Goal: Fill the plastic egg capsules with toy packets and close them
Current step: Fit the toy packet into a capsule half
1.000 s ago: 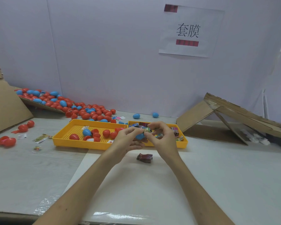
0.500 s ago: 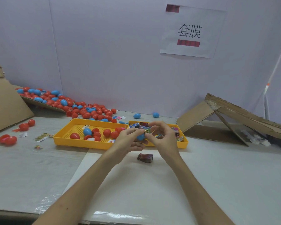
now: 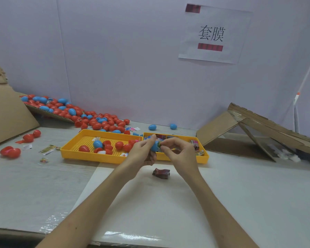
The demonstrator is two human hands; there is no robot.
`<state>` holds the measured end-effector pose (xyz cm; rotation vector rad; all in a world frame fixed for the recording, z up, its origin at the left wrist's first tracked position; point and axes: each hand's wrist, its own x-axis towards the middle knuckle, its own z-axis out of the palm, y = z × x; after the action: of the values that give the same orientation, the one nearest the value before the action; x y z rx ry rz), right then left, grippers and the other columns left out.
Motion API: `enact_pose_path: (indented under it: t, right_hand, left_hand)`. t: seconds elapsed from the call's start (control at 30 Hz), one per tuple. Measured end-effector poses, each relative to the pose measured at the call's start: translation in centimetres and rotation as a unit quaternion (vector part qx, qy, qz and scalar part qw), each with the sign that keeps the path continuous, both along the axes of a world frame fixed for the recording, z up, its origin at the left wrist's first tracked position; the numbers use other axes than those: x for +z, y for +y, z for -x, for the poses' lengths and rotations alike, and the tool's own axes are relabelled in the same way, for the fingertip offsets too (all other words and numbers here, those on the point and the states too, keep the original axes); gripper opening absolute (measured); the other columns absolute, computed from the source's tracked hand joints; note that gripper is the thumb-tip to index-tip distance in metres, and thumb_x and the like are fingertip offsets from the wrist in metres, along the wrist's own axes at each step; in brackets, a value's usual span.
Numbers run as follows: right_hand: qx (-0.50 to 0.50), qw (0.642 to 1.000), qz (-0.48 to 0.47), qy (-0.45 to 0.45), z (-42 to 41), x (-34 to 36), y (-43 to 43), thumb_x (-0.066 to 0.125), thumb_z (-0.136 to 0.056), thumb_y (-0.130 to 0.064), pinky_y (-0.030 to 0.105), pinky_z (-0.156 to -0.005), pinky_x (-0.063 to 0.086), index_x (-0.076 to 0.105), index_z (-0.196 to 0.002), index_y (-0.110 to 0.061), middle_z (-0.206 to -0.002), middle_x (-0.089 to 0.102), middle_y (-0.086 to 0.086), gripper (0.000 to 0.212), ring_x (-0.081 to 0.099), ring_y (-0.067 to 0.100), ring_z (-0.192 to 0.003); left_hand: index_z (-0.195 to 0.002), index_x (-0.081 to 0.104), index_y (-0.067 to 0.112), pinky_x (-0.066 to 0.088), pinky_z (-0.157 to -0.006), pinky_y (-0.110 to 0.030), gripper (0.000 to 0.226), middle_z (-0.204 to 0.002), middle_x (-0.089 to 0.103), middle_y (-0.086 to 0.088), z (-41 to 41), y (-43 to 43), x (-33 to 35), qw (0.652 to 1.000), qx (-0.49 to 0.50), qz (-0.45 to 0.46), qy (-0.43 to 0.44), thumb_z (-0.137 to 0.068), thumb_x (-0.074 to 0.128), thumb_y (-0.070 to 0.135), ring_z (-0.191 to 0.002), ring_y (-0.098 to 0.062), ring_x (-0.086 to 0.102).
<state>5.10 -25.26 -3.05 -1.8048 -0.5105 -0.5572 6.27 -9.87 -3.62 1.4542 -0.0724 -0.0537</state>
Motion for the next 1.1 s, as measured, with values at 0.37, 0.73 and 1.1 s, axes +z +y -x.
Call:
enact_pose_path:
  t: [0.37,0.73,1.1]
  right_hand:
    - [-0.047,0.998,-0.006,-0.038,-0.3,-0.06,-0.35,0.076,-0.086,-0.008,0.023,-0.07,0.052,0.075,-0.085,-0.023,-0.091,0.068,-0.011,0.016,0.066,0.011,-0.087]
    - [-0.043,0.998,0.012,-0.038,-0.19,-0.03,-0.3,0.077,-0.086,-0.01,0.019,-0.066,0.05,0.076,-0.086,-0.02,-0.093,0.066,-0.006,0.01,0.064,0.01,-0.086]
    - [-0.046,0.998,0.023,-0.031,-0.19,-0.02,-0.33,0.078,-0.085,-0.011,0.012,-0.067,0.048,0.077,-0.09,-0.018,-0.102,0.063,-0.004,0.008,0.061,0.004,-0.097]
  left_hand:
    - [-0.102,0.068,0.013,0.047,-0.055,-0.024,0.018,-0.06,0.054,-0.005,0.23,0.01,0.26,0.998,-0.056,0.018,-0.039,-0.104,0.055,0.026,-0.055,-0.012,0.051]
    - [-0.11,0.068,0.007,0.042,-0.049,-0.018,0.024,-0.054,0.042,-0.003,-0.04,-0.15,0.06,0.998,-0.008,-0.02,-0.052,-0.104,0.055,0.026,-0.051,-0.009,0.041]
    - [-0.103,0.071,0.019,0.039,-0.048,-0.02,0.018,-0.053,0.042,-0.004,0.28,-0.05,0.15,0.997,-0.039,-0.007,-0.06,-0.102,0.059,0.031,-0.049,-0.011,0.04]
